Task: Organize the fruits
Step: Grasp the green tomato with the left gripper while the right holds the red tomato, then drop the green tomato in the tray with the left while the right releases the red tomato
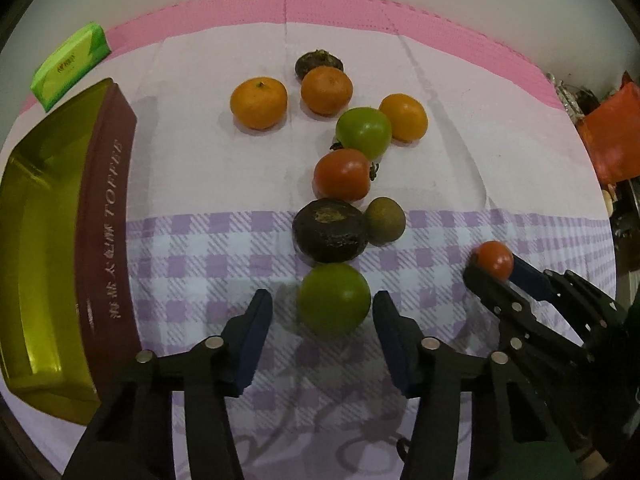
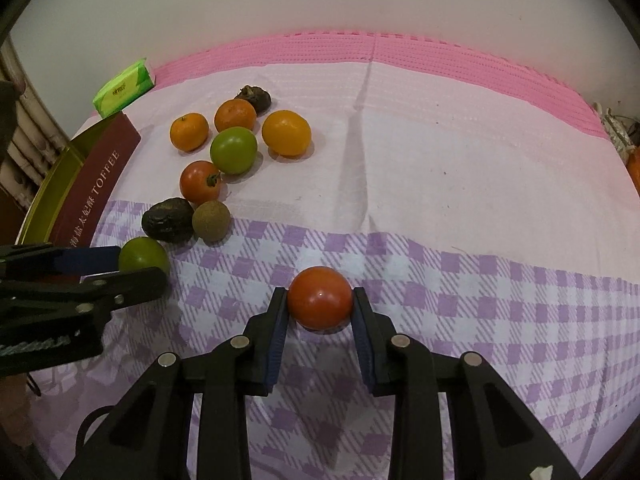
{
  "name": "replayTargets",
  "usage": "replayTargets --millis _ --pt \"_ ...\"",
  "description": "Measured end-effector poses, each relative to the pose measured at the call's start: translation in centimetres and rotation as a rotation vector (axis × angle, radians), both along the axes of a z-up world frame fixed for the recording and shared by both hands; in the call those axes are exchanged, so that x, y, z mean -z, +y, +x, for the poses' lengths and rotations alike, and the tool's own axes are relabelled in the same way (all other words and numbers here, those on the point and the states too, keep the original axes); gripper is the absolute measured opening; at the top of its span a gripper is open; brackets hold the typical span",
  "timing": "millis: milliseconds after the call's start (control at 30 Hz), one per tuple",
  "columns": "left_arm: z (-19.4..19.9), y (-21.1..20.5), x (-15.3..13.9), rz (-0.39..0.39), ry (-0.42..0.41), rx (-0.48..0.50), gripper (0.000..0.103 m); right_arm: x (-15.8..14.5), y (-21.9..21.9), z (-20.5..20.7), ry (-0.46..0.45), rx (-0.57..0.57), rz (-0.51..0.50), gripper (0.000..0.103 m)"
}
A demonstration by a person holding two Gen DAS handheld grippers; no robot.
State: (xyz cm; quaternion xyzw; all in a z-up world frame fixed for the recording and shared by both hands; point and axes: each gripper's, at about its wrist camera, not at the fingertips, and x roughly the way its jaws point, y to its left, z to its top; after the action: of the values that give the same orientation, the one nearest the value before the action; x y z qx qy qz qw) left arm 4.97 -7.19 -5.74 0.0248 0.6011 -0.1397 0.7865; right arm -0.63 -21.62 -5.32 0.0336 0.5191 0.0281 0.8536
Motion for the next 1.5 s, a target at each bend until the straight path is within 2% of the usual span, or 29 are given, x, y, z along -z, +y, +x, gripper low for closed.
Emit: replayTargets --millis 100,167,233,367,433,533,667,800,900,1300,1500 --pt "0.2 -0.4 0.2 -0.023 0.016 0.012 0.036 0.0 0.1 0.1 0.001 0.002 0.001 0.029" --pt "0.1 -0.5 -0.1 0.000 0.023 0.014 0.035 -0.1 0.1 0.1 0.002 0.001 -0.001 0.029" --pt "-0.1 0.0 -1.3 -0.027 0.026 0.025 0.035 -0.1 0.2 0.2 0.002 0.001 -0.001 0.029" --pt "-0.3 2.4 -5.7 -0.033 -0.090 0.016 0.035 0.0 0.1 0.1 0.002 0.002 -0.003 0.029" --pt "0.1 4.6 -7.7 0.008 -0.179 -0.018 0.035 0.0 0.2 0.0 0.000 0.000 -0.008 0.029" --pt "1.5 9.3 -8.6 0.079 -0.240 -0.102 0.035 0.1 0.3 0.2 -0.002 -0.001 -0.013 0.029" --pt "2.9 14.7 -7.3 0.179 -0.222 -0.214 0.035 0.2 0.5 0.3 0.000 -0.001 -0.022 0.029" --pt "4.1 19.2 -4.7 0.188 -0.131 -0.277 0.035 0.2 0.7 0.6 0.003 -0.001 -0.031 0.029" --pt "3.8 20.6 -3.1 0.187 -0.087 -0.301 0.035 0.3 0.8 0.6 0.005 0.002 -0.035 0.029" --pt "3.1 20.7 -0.2 0.207 -0.036 -0.294 0.036 0.3 0.9 0.7 0.016 0.008 -0.050 0.029" --pt "2.9 20.6 0.0 0.207 -0.039 -0.300 0.037 0.2 0.9 0.8 0.015 0.004 -0.055 0.029"
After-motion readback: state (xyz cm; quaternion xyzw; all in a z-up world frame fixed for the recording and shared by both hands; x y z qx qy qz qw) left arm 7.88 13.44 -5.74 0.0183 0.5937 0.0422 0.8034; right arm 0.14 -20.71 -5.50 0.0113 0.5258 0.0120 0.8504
